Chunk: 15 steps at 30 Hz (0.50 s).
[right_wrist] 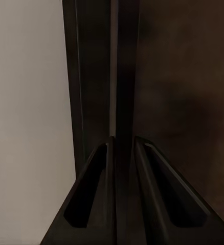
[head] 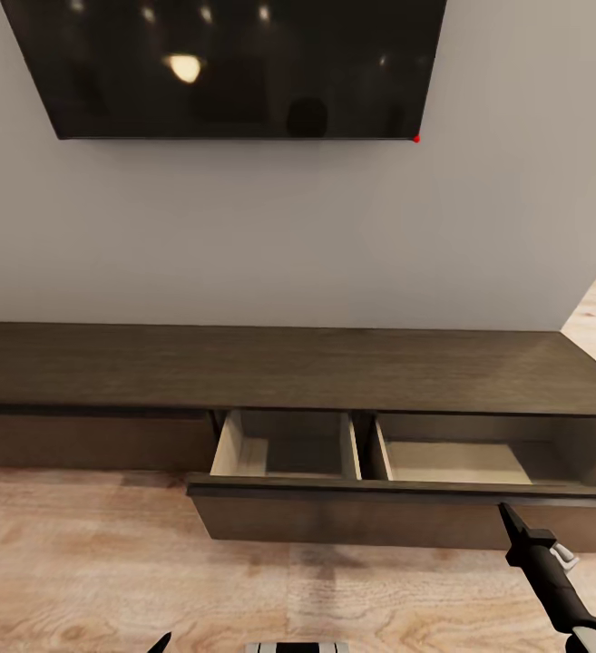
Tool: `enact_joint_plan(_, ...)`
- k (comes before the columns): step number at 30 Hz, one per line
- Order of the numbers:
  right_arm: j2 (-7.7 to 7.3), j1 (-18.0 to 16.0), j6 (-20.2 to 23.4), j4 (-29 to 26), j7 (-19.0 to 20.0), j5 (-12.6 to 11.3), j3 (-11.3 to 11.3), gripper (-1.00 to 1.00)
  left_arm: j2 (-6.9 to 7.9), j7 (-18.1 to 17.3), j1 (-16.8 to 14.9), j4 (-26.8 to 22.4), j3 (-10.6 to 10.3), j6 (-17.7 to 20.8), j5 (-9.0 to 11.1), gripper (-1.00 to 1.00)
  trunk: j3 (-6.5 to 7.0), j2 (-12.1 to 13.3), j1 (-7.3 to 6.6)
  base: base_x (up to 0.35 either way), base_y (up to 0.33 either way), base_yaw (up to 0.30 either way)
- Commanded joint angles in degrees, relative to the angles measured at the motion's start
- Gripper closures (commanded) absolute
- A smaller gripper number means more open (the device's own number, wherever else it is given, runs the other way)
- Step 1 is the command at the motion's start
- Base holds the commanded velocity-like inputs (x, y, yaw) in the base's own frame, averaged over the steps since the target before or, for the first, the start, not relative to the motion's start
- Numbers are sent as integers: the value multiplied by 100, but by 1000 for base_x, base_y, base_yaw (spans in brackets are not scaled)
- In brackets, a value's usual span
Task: Place each of the two pumpkins and all three candles from the living room inside a cabinet in the living room (use any cabinet), then make sure every cabinet is closed, and position the cauldron so it is next to a table in the living room.
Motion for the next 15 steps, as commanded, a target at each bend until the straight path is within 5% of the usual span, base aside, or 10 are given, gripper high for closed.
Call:
enact_joint_plan(1,0,-8,114,-41,181,-124,-40,100,2,-9,2,-1,-1,-13,3,-100,-2,-2,-2,-4,0,0)
enact_joint_plan(15,0,-8,120,-41,183,-132,-40,100,2,-6,3,-1,-1,-13,2,-100,-2,-2,-2,-38,0,0)
